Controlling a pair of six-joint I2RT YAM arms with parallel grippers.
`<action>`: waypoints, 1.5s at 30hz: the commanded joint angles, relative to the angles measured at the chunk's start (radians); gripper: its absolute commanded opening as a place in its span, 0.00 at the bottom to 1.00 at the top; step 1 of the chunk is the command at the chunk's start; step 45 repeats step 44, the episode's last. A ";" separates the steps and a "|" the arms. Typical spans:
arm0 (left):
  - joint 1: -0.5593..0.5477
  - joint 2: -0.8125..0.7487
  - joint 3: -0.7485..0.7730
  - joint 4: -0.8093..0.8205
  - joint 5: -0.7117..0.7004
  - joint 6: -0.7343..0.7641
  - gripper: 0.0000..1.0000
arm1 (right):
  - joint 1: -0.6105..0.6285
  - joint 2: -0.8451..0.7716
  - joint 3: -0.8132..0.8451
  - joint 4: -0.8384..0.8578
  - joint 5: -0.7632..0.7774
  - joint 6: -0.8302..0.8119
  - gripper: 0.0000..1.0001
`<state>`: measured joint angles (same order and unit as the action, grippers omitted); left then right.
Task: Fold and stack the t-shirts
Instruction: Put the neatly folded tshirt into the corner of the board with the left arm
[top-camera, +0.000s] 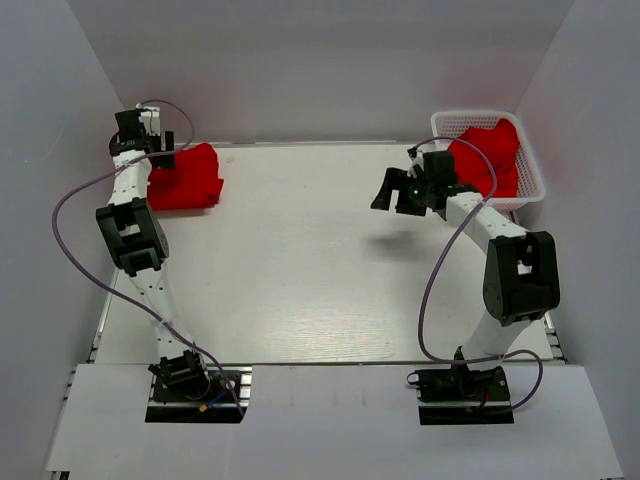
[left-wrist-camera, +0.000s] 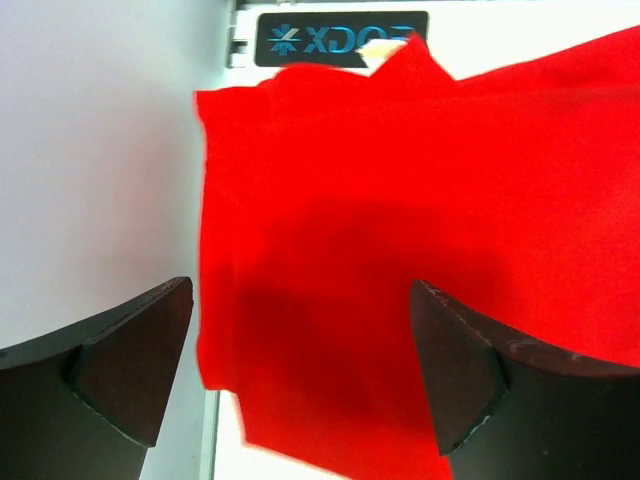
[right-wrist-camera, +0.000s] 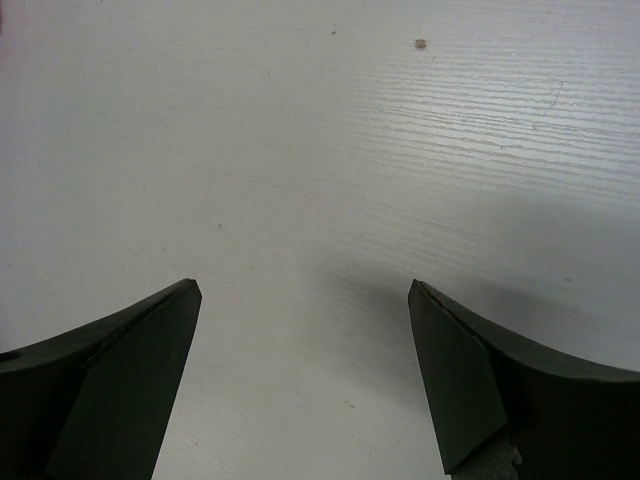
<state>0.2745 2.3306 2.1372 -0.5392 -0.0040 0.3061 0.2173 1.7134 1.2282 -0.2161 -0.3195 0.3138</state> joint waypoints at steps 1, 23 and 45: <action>0.003 -0.034 0.044 0.047 -0.082 -0.065 1.00 | 0.005 0.023 0.059 -0.009 -0.024 0.019 0.90; -0.250 -0.615 -0.613 0.077 0.082 -0.518 1.00 | 0.013 -0.296 -0.180 -0.120 0.198 -0.005 0.90; -0.655 -1.238 -1.180 -0.142 -0.257 -0.725 1.00 | 0.017 -0.722 -0.581 0.011 0.191 -0.005 0.90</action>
